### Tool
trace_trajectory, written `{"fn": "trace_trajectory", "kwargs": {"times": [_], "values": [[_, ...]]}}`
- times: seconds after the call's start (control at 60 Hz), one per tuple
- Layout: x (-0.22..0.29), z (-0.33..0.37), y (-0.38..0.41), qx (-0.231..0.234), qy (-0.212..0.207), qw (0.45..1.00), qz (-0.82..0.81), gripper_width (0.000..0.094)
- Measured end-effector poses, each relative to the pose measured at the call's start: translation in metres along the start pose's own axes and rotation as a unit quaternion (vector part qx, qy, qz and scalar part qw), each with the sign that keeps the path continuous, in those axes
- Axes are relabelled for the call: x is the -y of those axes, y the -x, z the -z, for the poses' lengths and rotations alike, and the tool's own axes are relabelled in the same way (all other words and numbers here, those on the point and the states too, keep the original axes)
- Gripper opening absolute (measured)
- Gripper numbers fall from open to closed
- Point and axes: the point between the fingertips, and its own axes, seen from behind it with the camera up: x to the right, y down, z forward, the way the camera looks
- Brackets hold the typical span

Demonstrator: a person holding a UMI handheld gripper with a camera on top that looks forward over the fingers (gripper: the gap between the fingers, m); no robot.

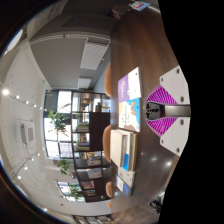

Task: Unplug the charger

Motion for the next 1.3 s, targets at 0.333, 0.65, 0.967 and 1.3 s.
{"fn": "trace_trajectory", "kwargs": {"times": [0.333,0.65,0.967,1.3], "values": [[-0.154,-0.032,0.017,0.031,0.101,0.994,0.005,0.0189],[-0.115,0.01,0.026,0.017,0.099,0.995,0.02,0.0717],[0.014,0.171,0.076,0.003,0.009,1.0,0.03,0.0754],[-0.03,0.274,0.142,0.031,0.02,0.999,0.017,0.0753]]}}
